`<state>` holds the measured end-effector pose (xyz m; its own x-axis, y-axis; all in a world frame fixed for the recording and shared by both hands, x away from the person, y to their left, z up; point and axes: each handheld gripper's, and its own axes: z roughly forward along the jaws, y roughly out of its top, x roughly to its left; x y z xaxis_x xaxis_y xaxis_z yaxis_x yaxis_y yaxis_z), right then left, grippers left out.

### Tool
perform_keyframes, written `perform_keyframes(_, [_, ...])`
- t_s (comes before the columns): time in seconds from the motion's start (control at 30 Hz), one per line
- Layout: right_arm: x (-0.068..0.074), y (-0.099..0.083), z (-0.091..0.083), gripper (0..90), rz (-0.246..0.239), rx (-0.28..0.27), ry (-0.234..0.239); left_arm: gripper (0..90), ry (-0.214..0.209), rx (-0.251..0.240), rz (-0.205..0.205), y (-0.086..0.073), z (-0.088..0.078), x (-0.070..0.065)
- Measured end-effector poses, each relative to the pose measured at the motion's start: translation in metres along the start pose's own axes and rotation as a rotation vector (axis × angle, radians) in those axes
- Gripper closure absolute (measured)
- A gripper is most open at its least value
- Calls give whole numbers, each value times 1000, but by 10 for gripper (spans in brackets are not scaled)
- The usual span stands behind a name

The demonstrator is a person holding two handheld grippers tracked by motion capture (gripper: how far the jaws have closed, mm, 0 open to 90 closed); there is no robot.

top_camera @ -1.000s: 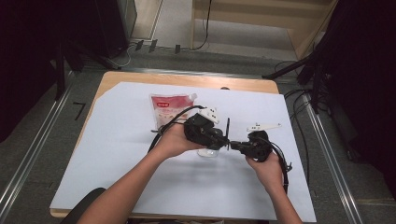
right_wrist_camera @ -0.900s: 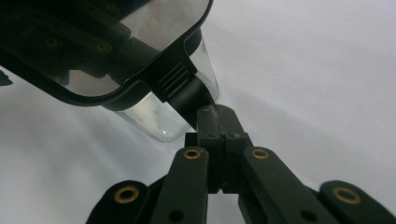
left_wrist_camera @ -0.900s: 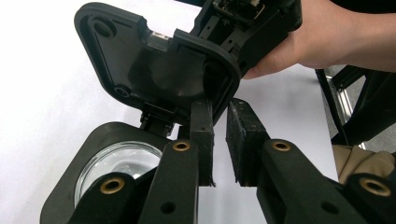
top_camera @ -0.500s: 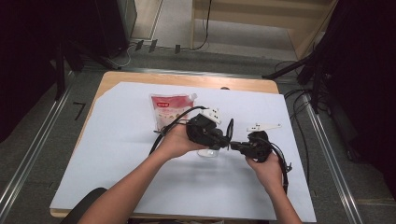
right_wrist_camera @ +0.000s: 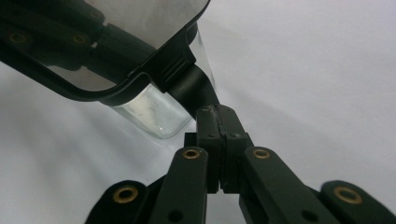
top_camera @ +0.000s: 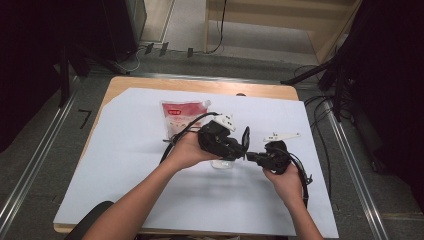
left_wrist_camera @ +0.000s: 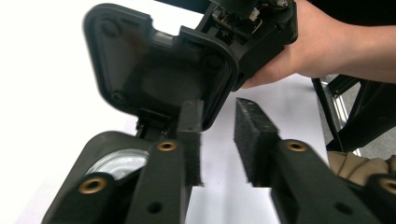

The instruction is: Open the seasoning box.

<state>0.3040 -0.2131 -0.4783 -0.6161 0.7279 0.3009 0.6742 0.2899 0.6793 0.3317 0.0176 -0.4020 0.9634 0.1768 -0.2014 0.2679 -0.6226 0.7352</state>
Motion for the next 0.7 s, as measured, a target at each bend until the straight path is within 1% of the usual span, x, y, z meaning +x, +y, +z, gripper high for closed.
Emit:
perform_keyframes(0.07, [-1, 0, -2, 874, -3, -2, -1, 678, 1, -10, -17, -1, -7, 2])
perform_keyframes(0.1, [-1, -1, -3, 867, -3, -8, -6, 659, -2, -11, -22, 0, -11, 2])
perform_keyframes(0.17, [-2, -1, -6, 843, -5, -18, -5, 619, -5, -26, -30, -1, -16, 4])
perform_keyframes(0.23, [-2, -1, -9, 813, -11, -24, -11, 593, -22, -36, -47, -2, -21, 5])
perform_keyframes(0.27, [-2, -2, -11, 798, -12, -26, -12, 591, -16, -35, -45, -3, -23, 6])
perform_keyframes(0.3, [-3, -2, -12, 782, -15, -29, -11, 588, -1, -30, -46, -4, -26, 5])
perform_keyframes(0.4, [-2, -2, -18, 721, -17, -45, -2, 582, 20, -29, -48, -9, -34, 7])
perform_keyframes(0.47, [-1, -3, -21, 678, -21, -47, 6, 584, 21, -45, -62, -12, -40, 9])
perform_keyframes(0.5, [1, -3, -23, 665, -17, -49, 11, 593, 22, -56, -63, -14, -43, 9])
perform_keyframes(0.57, [2, -3, -26, 632, -30, -57, 14, 595, 32, -66, -64, -18, -49, 9])
perform_keyframes(0.63, [4, -4, -29, 632, -40, -63, 23, 598, 41, -68, -69, -21, -55, 9])
perform_keyframes(0.7, [6, -6, -32, 631, -47, -72, 28, 574, 51, -67, -79, -24, -60, 9])
